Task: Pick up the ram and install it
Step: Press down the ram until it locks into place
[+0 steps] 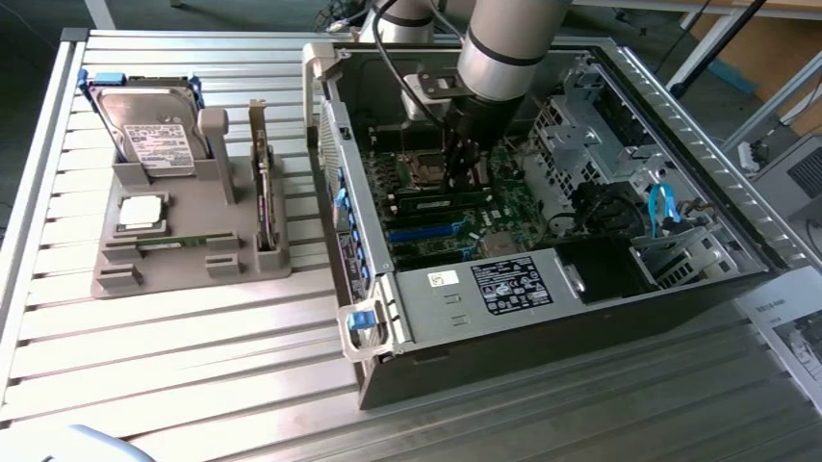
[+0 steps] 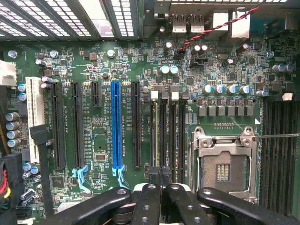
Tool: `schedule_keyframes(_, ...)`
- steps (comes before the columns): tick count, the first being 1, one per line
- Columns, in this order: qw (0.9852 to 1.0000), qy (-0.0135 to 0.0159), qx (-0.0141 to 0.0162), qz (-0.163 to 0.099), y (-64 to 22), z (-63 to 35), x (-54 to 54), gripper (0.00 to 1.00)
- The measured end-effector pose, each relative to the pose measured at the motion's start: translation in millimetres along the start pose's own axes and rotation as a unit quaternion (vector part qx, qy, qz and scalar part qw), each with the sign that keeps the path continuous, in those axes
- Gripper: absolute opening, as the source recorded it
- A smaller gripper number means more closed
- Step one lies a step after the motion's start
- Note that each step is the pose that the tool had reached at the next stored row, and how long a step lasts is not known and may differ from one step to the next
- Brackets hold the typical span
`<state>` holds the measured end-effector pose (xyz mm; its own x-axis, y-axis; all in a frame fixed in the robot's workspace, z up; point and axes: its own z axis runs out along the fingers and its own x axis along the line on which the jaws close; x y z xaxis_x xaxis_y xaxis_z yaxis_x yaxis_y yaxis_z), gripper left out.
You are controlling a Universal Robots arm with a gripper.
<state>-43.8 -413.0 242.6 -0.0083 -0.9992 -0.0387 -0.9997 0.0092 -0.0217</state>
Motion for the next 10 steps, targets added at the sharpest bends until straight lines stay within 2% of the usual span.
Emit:
schedule_keyframes(3,1.0000,0.0001,0.0003,0.000,1.9,-0.2,0.0,0.10)
schedule_keyframes(10,1.0000,0.0000,0.0037,0.000,8.2,-0.2,0.0,0.10)
